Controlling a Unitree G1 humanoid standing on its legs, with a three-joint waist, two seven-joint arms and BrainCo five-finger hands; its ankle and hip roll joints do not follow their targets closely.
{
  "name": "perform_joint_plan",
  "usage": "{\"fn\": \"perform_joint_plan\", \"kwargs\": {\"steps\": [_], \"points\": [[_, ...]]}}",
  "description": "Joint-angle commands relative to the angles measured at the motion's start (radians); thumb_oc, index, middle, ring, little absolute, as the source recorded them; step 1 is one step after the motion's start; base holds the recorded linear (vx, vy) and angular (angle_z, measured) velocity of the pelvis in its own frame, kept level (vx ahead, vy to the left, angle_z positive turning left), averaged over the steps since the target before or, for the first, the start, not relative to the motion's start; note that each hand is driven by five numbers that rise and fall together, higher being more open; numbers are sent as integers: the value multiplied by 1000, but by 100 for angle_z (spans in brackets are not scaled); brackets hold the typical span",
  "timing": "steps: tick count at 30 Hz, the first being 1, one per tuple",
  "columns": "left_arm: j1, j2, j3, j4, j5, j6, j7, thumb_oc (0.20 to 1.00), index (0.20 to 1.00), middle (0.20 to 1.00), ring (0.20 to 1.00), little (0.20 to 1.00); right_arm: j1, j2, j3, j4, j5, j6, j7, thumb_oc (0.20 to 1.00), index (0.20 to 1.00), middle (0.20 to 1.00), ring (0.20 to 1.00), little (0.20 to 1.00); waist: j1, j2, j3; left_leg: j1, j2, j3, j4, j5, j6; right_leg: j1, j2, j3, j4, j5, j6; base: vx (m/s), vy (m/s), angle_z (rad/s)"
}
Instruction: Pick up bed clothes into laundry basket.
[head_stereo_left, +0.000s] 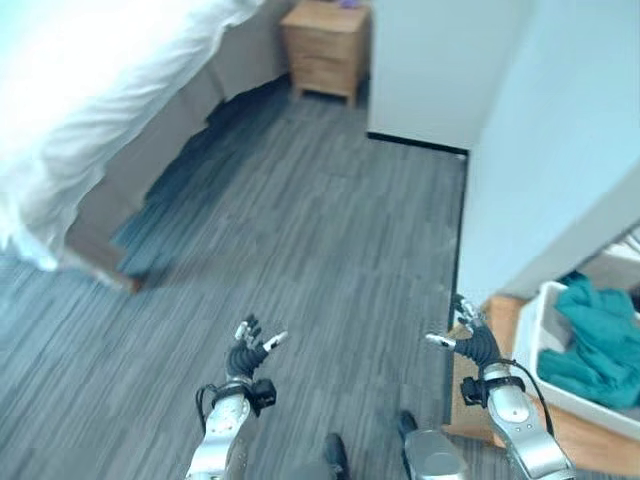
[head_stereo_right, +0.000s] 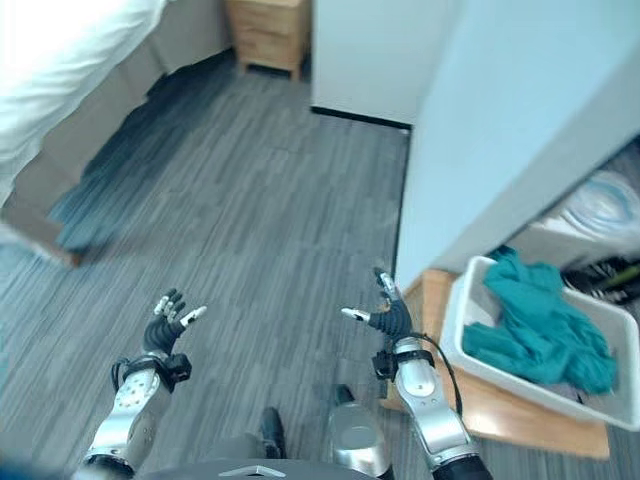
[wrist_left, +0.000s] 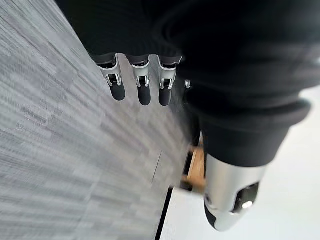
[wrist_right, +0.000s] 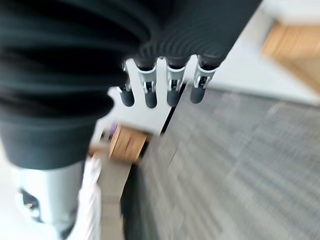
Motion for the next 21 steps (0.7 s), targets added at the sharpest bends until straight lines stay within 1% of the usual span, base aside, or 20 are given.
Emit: {"fn": "perform_joint_plan", "kwargs": {"steps": [1, 2, 3, 4, 5, 6, 7, 8, 9, 10, 11, 13, 14, 15, 16, 17, 18, 19, 20, 21], "points": [[16, 4, 16, -81, -45, -63, -30, 1000, 1000, 1000, 1000, 1000, -85, -24, 13, 6, 10, -47, 16, 1000, 1000, 1000, 1000, 1000, 21, -5, -23, 9, 98, 24, 187, -40, -72, 168, -49, -88, -233, 134, 26, 115, -210, 66], [13, -5, 15, -79, -54, -68, -29, 1000, 1000, 1000, 1000, 1000, -93, -31, 15, 11, 10, -47, 14, 1000, 1000, 1000, 1000, 1000, 29, -3, -15, -24, 97, 18, 240, -14, -87, 189, -54, -111, -251, 136, 19, 21, -219, 59], [2, -13, 13, -79, -63, -74, -23, 1000, 1000, 1000, 1000, 1000, -106, -38, 16, 9, 15, -48, 12, 1000, 1000, 1000, 1000, 1000, 38, -6, -1, -74, 95, 34, 302, 15, -97, 205, -67, -139, -264, 140, 15, -31, -204, 81], [-4, -21, 14, -78, -71, -79, -17, 1000, 1000, 1000, 1000, 1000, -117, -47, 18, 14, 9, -50, 14, 1000, 1000, 1000, 1000, 1000, 35, -5, 1, -104, 110, 90, 321, 13, -95, 217, -78, -177, -283, 141, 15, -50, -181, 91], [-3, -27, 18, -78, -80, -83, -17, 1000, 1000, 1000, 1000, 1000, -126, -52, 22, 19, 3, -47, 12, 1000, 1000, 1000, 1000, 1000, 36, -2, -1, -105, 128, 153, 313, 9, -87, 223, -83, -202, -290, 134, 15, -16, -106, 113], [-3, -27, 19, -78, -80, -83, -17, 1000, 1000, 1000, 1000, 1000, -127, -52, 22, 20, 3, -48, 12, 1000, 1000, 1000, 1000, 1000, 37, -1, -1, -105, 128, 155, 313, 8, -87, 222, -83, -201, -290, 134, 15, 4, -81, 79], [6, -37, 29, -81, -89, -87, -18, 1000, 1000, 1000, 1000, 1000, -141, -51, 32, 23, 1, -45, 10, 1000, 1000, 1000, 1000, 1000, 45, 5, -2, -121, 121, 232, 292, -5, -70, 232, -80, -214, -293, 124, 15, 49, -36, 68], [16, -39, 38, -81, -89, -87, -15, 1000, 1000, 1000, 1000, 1000, -151, -58, 39, 25, -6, -46, 15, 1000, 1000, 1000, 1000, 1000, 51, 14, -4, -106, 106, 236, 243, -22, -56, 235, -75, -218, -290, 118, 23, 43, -39, 41], [16, -39, 39, -81, -89, -87, -15, 1000, 1000, 1000, 1000, 1000, -151, -58, 40, 25, -6, -46, 15, 1000, 1000, 1000, 1000, 1000, 51, 13, -6, -107, 104, 237, 237, -16, -55, 232, -76, -216, -291, 121, 23, 103, 82, 23], [34, -44, 54, -83, -91, -89, -7, 1000, 1000, 1000, 1000, 1000, -164, -58, 55, 18, -15, -42, 22, 1000, 1000, 1000, 1000, 1000, 64, 32, -8, -69, 80, 187, 133, -13, -45, 221, -70, -228, -269, 111, 30, 92, 78, 10], [32, -43, 54, -80, -89, -90, -6, 1000, 1000, 1000, 1000, 1000, -173, -52, 56, 26, -23, -46, 22, 1000, 1000, 1000, 1000, 1000, 69, 38, -14, -46, 70, 159, 77, -9, -36, 215, -66, -238, -245, 97, 34, 107, 72, -8], [1, -26, 43, -71, -69, -89, 6, 1000, 1000, 1000, 1000, 1000, -192, -45, 59, 52, -52, -46, 8, 1000, 1000, 1000, 1000, 1000, 77, 37, -23, -19, 64, 130, 24, 4, -14, 176, -71, -263, -126, 72, 47, 116, 40, -7], [-5, -20, 41, -72, -55, -87, 10, 1000, 1000, 1000, 1000, 1000, -200, -36, 62, 63, -57, -46, 1, 1000, 1000, 1000, 1000, 1000, 85, 35, -27, 3, 52, 115, -4, 5, 1, 141, -76, -270, -19, 71, 66, 121, 53, 28], [-5, -19, 42, -72, -55, -87, 10, 1000, 1000, 1000, 1000, 1000, -202, -36, 62, 64, -57, -47, 1, 1000, 1000, 1000, 1000, 1000, 86, 35, -32, -2, 52, 117, -6, 9, 1, 133, -76, -268, -18, 73, 66, 157, 74, 42], [-23, 3, 55, -74, -23, -86, 34, 1000, 1000, 1000, 1000, 1000, -227, -35, 75, 63, -100, -41, -4, 1000, 1000, 1000, 1000, 1000, 94, 29, -2, 47, 34, 72, -41, 13, 30, 22, -87, -224, 257, 178, 108, 103, 55, 37], [-29, 6, 59, -75, -11, -94, 53, 1000, 1000, 1000, 1000, 1000, -233, -30, 75, 65, -113, -44, -14, 1000, 1000, 1000, 1000, 1000, 91, 34, 16, 59, 45, 47, -54, 23, 33, -24, -59, -191, 344, 208, 105, 134, 27, 30], [-39, 7, 64, -69, -8, -101, 72, 1000, 1000, 1000, 1000, 1000, -232, -31, 68, 71, -123, -43, -25, 1000, 1000, 1000, 1000, 1000, 91, 31, 31, 81, 44, 17, -75, 28, 36, -76, -18, -157, 419, 188, 95, 32, -29, 25], [-40, 7, 65, -69, -7, -101, 72, 1000, 1000, 1000, 1000, 1000, -233, -31, 67, 71, -123, -43, -26, 1000, 1000, 1000, 1000, 1000, 93, 32, 29, 77, 47, 18, -76, 31, 35, -80, -16, -157, 416, 192, 93, 136, -119, 66], [-62, 5, 57, -58, -12, -112, 78, 1000, 1000, 1000, 1000, 1000, -244, -40, 49, 82, -125, -41, -52, 1000, 1000, 1000, 1000, 1000, 92, 25, 23, 81, 42, -24, -85, 25, 29, -118, 27, -127, 339, 156, 85, 118, -90, 81], [-62, 5, 57, -58, -12, -113, 78, 1000, 1000, 1000, 1000, 1000, -244, -40, 49, 82, -125, -41, -52, 1000, 1000, 1000, 1000, 1000, 89, 26, 23, 81, 43, -27, -85, 24, 28, -115, 27, -130, 337, 154, 85, 314, -212, 102]]}}
